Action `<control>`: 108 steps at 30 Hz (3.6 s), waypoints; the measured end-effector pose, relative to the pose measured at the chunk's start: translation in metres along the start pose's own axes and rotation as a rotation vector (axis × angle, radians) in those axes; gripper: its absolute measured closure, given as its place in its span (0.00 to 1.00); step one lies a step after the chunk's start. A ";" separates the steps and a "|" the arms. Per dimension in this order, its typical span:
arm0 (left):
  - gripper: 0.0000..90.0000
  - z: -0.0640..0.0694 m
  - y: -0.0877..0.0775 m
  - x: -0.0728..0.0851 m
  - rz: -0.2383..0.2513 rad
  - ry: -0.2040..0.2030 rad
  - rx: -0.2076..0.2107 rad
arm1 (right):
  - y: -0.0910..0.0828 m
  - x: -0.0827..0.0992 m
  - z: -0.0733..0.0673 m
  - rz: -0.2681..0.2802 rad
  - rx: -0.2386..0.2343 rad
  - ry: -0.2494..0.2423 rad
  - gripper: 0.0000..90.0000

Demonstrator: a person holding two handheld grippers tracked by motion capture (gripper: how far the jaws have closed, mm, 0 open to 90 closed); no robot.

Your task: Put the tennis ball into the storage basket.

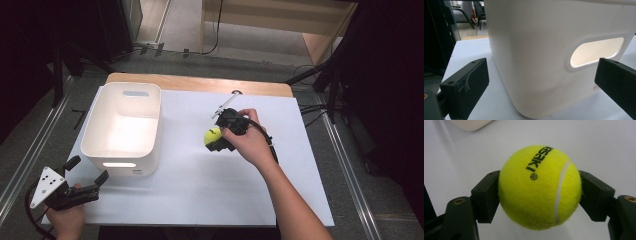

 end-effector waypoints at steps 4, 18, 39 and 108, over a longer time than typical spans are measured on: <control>0.00 0.000 0.000 0.000 0.002 0.001 0.005 | 0.000 -0.007 -0.004 -0.009 -0.003 -0.013 0.27; 0.00 0.002 0.001 0.000 -0.005 0.012 0.013 | -0.004 -0.034 -0.012 -0.026 -0.018 -0.057 0.27; 0.00 0.003 0.002 0.000 -0.009 0.014 0.015 | 0.000 -0.063 -0.029 -0.030 -0.031 -0.117 0.27; 0.00 0.005 0.004 0.000 -0.009 0.016 0.017 | 0.025 -0.145 -0.093 0.008 -0.104 -0.308 0.27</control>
Point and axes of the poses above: each handheld gripper's, and its own axes: y roughly forward along the jaws, x roughly out of its underside, z roughly to its right, the point moved 7 cm from there along y, roughly forward along the jaws, and after that the axes turned 13 degrees about -x, right-handed, at the moved point
